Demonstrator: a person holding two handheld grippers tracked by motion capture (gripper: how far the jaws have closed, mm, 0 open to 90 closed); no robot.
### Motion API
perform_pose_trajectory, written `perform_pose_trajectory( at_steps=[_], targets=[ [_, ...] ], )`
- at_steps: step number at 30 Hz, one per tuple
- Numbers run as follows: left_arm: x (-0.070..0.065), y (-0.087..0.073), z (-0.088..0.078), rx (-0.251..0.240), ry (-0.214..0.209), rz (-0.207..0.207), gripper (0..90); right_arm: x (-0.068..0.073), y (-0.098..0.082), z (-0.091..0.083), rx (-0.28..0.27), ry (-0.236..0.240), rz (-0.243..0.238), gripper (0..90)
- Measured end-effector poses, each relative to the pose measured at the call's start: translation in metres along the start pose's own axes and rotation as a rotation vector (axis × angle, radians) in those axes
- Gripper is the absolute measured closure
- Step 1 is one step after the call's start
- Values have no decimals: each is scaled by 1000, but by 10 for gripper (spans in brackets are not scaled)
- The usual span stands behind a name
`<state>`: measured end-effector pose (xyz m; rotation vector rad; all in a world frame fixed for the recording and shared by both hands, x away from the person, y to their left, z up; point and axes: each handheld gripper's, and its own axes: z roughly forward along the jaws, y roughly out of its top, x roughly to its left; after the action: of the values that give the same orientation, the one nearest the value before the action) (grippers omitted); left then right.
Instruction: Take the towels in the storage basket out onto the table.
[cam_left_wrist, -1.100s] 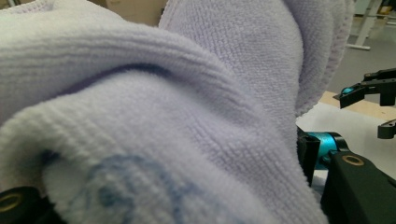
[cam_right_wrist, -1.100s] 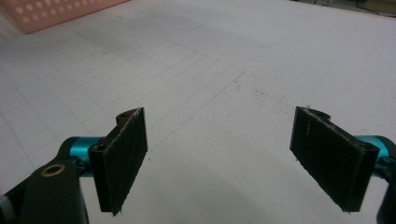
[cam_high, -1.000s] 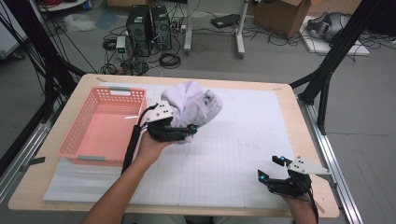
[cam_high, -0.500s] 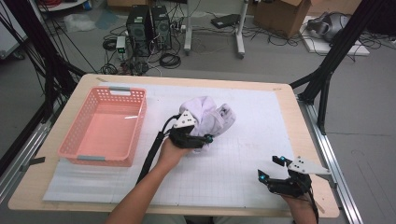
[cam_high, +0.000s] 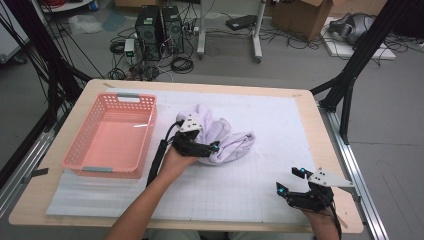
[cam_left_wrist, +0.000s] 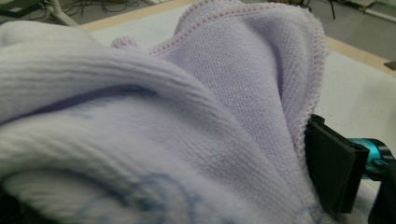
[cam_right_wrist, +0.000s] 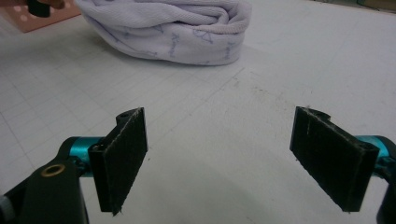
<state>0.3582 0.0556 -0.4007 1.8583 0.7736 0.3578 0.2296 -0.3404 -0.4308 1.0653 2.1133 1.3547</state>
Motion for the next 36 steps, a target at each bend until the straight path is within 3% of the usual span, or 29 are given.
perform_pose_trajectory(
  at_steps=[4,8,14,18,22,26,28,30,33,36],
  targets=[
    [4,-5,-23,12,14,15,226,0,0,0,-1,-7,1,176],
    [7,-1,-33,15,27,12,226,1,0,-1,1,-9,-2,177],
    [8,15,-38,-34,31,-13,225,1,0,0,2,-5,4,177],
    [3,28,-33,-53,25,-3,225,3,1,3,11,3,-4,177],
    [-12,39,-16,-32,0,30,225,2,1,4,12,5,-2,177],
    [-31,37,16,30,-68,49,224,2,1,4,15,4,-5,177],
    [-40,32,33,79,-94,64,225,2,1,4,16,4,-3,177],
    [-46,27,44,97,-108,59,216,1,0,4,18,4,-4,177],
    [-47,27,42,94,-113,65,211,0,0,4,19,1,-4,177],
    [-42,29,28,71,-101,62,212,-1,-1,3,18,1,-2,177]
  ],
)
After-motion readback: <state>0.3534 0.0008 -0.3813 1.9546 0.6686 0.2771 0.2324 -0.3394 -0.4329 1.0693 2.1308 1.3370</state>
